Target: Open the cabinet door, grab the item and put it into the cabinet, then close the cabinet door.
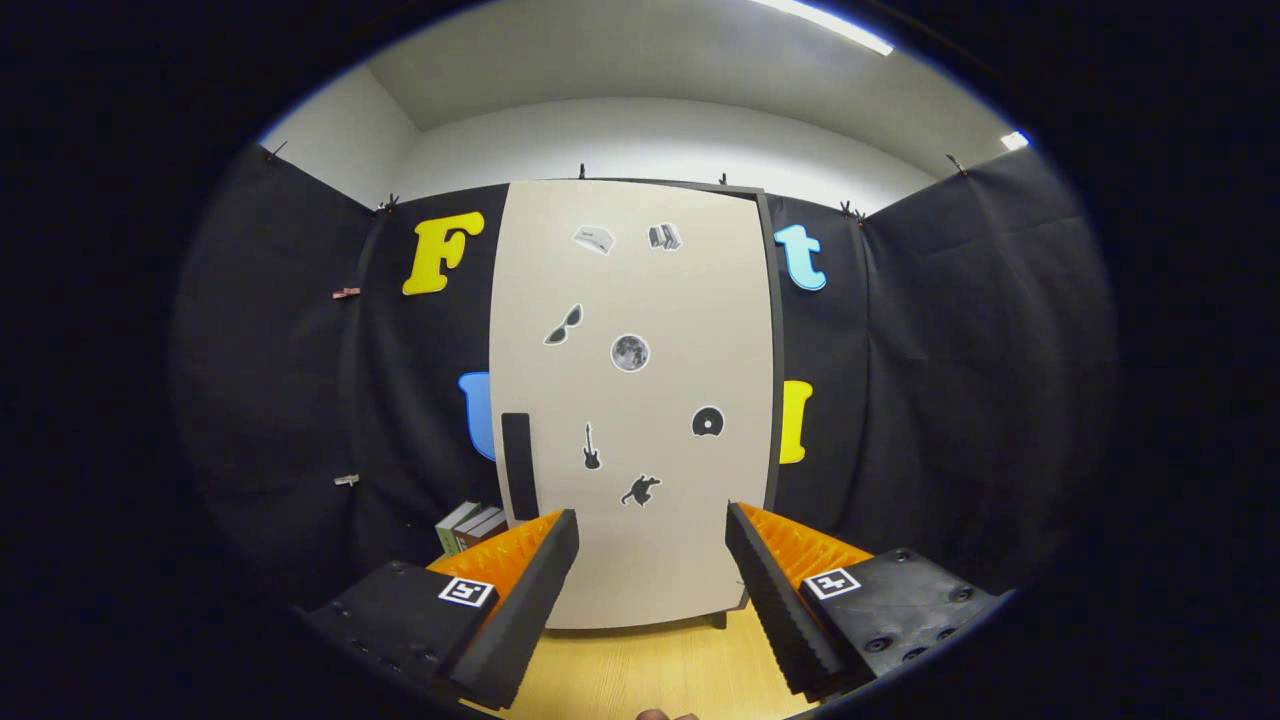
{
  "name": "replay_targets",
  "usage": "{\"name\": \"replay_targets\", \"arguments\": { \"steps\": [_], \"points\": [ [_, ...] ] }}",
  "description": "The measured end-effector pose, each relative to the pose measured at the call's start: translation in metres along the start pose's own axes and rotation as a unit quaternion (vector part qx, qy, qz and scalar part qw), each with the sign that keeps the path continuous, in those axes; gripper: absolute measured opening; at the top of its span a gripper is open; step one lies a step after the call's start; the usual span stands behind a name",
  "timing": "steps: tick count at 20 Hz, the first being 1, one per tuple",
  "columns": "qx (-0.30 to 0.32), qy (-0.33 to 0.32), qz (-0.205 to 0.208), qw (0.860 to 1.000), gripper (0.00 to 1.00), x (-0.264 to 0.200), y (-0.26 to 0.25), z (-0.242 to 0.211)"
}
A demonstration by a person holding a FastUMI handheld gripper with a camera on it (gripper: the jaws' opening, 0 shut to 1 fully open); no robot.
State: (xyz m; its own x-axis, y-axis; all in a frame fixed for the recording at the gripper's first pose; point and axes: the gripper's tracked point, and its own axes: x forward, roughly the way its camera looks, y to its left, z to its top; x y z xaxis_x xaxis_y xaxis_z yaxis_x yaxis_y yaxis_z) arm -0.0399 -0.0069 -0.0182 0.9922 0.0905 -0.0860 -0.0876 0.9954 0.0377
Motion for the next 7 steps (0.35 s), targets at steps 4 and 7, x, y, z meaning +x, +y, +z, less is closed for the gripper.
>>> {"name": "replay_targets", "arguments": {
  "steps": [4, 7],
  "points": [
    [-0.006, 0.0, 0.001, 1.0, 0.96, -0.004, 0.004, -0.003],
    [-0.012, 0.005, 0.007, 1.0, 0.96, -0.006, 0.012, -0.01]
  ]
}}
